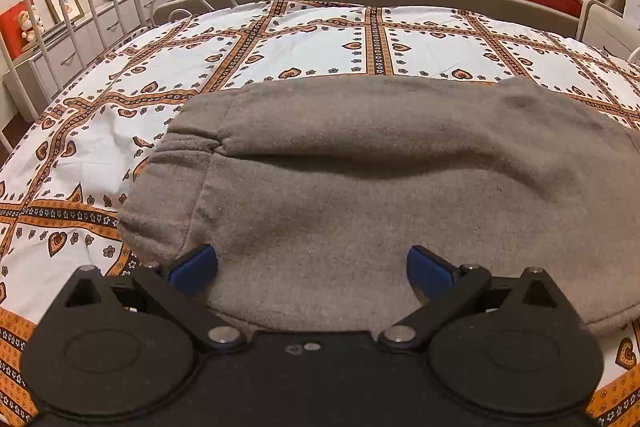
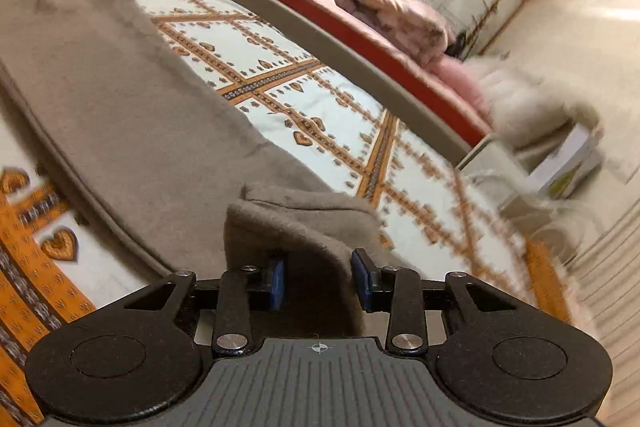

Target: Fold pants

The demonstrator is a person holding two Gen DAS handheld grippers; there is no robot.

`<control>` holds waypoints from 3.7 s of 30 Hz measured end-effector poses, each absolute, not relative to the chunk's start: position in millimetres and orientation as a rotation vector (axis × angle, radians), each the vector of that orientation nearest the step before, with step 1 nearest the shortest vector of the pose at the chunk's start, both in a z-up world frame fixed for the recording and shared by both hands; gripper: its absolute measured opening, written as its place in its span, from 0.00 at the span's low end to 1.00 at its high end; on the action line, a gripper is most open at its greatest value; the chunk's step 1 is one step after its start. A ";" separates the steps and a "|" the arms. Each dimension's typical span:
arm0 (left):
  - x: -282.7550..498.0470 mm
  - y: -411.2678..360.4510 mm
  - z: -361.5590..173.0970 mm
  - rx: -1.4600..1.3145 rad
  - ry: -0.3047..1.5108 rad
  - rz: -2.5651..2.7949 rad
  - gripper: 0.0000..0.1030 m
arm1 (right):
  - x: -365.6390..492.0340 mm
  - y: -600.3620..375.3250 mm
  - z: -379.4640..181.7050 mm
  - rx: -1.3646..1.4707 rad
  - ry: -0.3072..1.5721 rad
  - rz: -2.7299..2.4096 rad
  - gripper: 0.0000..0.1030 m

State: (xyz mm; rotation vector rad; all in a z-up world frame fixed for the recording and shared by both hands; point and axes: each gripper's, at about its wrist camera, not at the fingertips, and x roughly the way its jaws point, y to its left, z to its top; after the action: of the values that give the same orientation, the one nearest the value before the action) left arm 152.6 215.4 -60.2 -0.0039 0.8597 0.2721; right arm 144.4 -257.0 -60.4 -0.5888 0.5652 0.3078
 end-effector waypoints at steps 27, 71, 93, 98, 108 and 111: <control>151.7 215.3 -60.2 -0.005 0.863 0.267 0.94 | 161.7 -493.1 -91.3 1.106 0.710 -0.193 0.34; 81.5 332.2 -48.4 -0.812 0.582 0.393 0.37 | 182.8 -432.6 -75.0 1.059 0.723 -0.063 0.28; 97.4 307.8 -6.3 -0.510 0.312 0.327 0.09 | 174.5 -438.8 -83.7 1.053 0.763 -0.108 0.39; 127.5 310.0 -64.0 -0.461 0.702 0.441 0.09 | 172.6 -440.5 -84.8 1.056 0.761 -0.106 0.39; 101.5 299.0 -28.8 -0.441 0.608 0.543 0.35 | 168.4 -446.4 -82.9 1.091 0.750 -0.078 0.40; 95.9 281.0 -7.1 -0.351 0.507 0.563 0.57 | 167.9 -447.0 -81.9 1.088 0.748 -0.076 0.40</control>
State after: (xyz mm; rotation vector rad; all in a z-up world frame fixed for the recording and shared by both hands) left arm 95.9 281.0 -7.1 -0.3507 0.5067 0.5628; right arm 167.9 -447.0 -81.9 1.0881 0.7476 -0.0755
